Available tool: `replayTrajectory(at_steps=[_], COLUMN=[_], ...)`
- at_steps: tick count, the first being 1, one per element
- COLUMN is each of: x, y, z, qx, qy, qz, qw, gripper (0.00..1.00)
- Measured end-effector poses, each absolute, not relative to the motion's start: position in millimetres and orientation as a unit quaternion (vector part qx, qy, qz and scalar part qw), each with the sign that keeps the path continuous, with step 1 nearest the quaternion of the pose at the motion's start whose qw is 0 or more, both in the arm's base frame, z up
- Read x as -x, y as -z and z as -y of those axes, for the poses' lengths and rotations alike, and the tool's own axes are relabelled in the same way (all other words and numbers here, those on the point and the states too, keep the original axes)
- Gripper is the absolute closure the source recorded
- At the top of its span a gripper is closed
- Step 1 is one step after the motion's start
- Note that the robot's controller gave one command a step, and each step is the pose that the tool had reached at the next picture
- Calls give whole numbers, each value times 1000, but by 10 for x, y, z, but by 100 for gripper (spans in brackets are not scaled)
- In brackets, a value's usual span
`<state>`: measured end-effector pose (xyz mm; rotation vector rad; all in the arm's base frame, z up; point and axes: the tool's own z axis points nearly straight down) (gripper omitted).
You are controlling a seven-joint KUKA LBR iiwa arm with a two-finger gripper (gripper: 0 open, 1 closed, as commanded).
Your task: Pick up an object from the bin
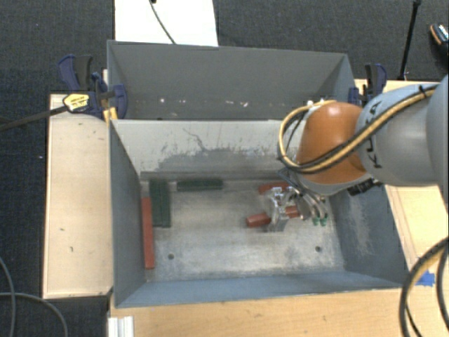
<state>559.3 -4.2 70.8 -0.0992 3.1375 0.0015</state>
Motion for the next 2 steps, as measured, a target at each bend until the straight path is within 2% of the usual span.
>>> replayTrajectory(at_steps=[1,2], x=[-5660,-5478], y=[-1967,-2522], z=[-288,-93], qx=[30,186], qy=[-1,1], qz=[-1000,-983], qw=[6,4], gripper=[100,100])
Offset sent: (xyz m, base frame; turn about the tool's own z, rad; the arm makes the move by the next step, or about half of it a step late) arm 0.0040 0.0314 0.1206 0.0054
